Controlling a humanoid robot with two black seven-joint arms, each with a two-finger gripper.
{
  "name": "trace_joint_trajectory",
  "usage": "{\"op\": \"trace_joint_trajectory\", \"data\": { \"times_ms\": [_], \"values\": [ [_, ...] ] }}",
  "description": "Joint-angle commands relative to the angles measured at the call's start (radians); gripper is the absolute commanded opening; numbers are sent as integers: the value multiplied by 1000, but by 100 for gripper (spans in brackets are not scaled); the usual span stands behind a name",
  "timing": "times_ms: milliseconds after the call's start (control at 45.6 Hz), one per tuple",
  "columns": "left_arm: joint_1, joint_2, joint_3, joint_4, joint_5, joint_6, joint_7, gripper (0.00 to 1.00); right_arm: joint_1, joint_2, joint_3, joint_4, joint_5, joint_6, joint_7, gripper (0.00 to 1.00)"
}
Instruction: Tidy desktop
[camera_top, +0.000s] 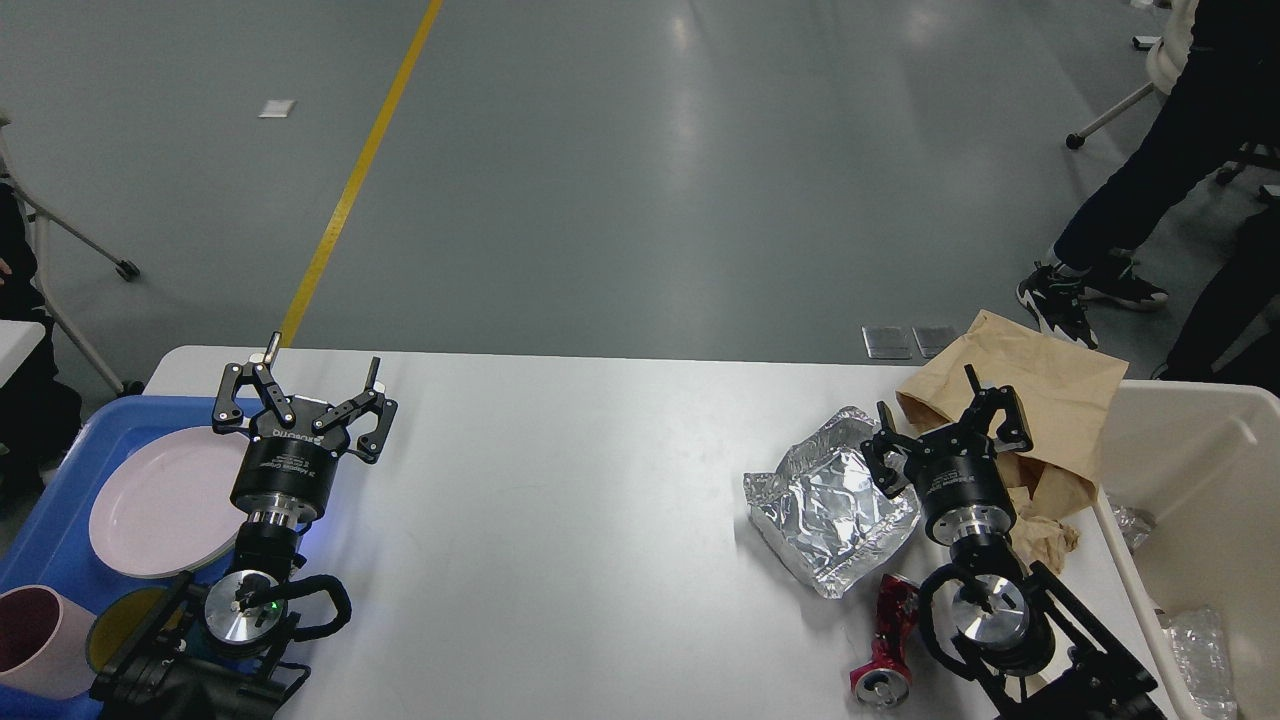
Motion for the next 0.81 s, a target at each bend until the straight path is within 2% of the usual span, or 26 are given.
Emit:
{"op": "trace_joint_trajectory", "data": {
  "times_ms": [0,131,263,351,416,526,570,789],
  "values": [
    [0,0,0,0,0,0,0,97,9,7,3,12,2,0,-11,100],
    [0,0,0,0,0,0,0,97,54,-12,17,43,3,-14,-12,100],
    [0,0,0,0,0,0,0,97,115,-88,66,45,11,-17,-15,100],
    [0,0,0,0,0,-1,0,97,126,-110,73,45,104,-23,-24,100],
    [0,0,-2,0,0,0,0,97,129,-157,67,40,179,-24,-60,100],
    [0,0,-2,0,0,0,0,97,144,-268,57,17,239,-20,-201,100],
    [0,0,0,1,0,-1,0,96,147,-288,57,-4,239,-18,-231,100],
    [0,0,0,1,0,-1,0,97,123,-323,63,-35,244,-8,-232,100]
  ]
}}
